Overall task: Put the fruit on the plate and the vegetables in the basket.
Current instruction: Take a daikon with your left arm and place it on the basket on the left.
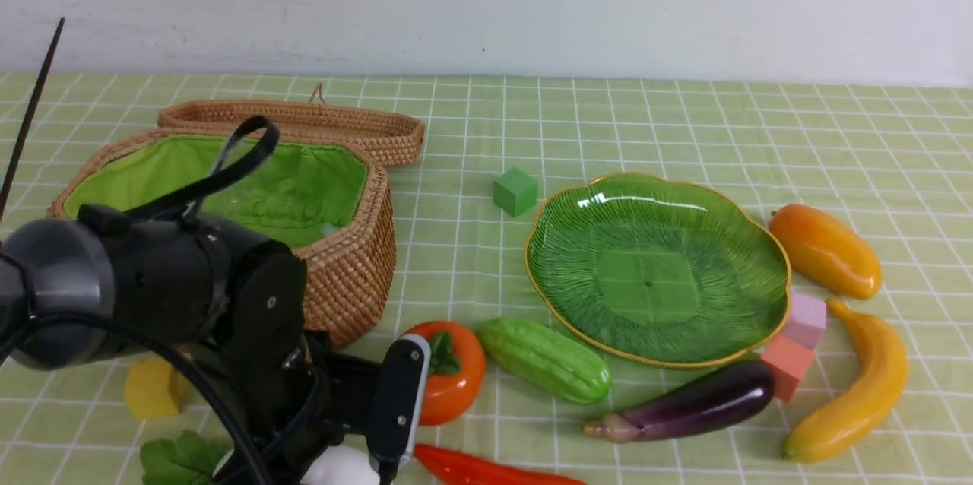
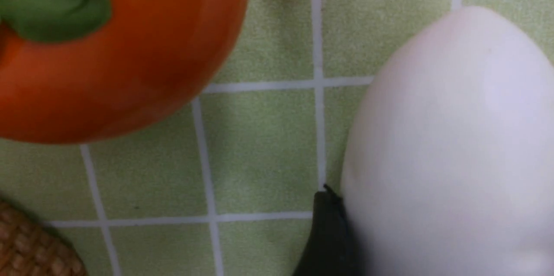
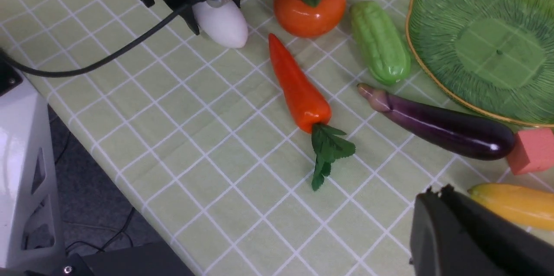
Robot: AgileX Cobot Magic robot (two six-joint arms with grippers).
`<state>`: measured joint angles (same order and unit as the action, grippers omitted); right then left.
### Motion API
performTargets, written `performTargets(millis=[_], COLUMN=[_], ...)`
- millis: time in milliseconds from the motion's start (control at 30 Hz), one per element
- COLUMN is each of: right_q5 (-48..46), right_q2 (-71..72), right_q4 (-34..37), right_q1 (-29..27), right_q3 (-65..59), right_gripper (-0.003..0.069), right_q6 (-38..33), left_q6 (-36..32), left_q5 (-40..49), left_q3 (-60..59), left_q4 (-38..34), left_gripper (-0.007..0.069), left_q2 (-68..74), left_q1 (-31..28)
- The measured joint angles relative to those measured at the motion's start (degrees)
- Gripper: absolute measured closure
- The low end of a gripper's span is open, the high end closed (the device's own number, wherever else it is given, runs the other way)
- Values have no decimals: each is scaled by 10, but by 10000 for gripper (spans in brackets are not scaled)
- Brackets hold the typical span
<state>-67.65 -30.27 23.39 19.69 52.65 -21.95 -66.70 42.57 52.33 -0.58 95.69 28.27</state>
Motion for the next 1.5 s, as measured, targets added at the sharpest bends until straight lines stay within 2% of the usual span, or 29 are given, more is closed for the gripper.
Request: performTargets(millis=[133,267,367,433,467,533,600,633,800,1000,1133,1367,1500], right_q5=[0,2,12,37,40,94,124,171,261,279,277,275,273], right_q2=[0,0,0,0,0,0,0,0,0,0,0,0,0], right_q4=[0,0,1,1,1,8,18,38,104,179,214,224,225], right_q1=[0,0,0,0,0,0,0,0,0,0,0,0,0], right_q3=[0,0,0,0,0,0,0,0,0,0,0,0,0], right_gripper=[655,655,655,652,652,649,647,645,645,645,645,638,638], right_q6=[0,0,0,0,0,0,0,0,-28,-95,-114,-118,-118], left_q6=[3,18,67,149,154,209,223,233,238,238,238,238,240], left_q5=[9,56,69,68,67,59,52,41,-10,-60,-103,-184,-191], left_q3=[0,-1,-1,-1,-1,11,23,45,121,176,180,180,180], left_q4=[6,6,0,-6,-6,-3,6,29,126,194,237,304,326], left_gripper=[114,114,114,114,114,114,114,114,114,114,114,114,114], left_q2=[-1,-19,-52,-106,-111,-176,-201,-226,-228,-142,-82,-23,-15], left_q1=[0,0,0,0,0,0,0,-1,-38,-105,-134,-138,-138])
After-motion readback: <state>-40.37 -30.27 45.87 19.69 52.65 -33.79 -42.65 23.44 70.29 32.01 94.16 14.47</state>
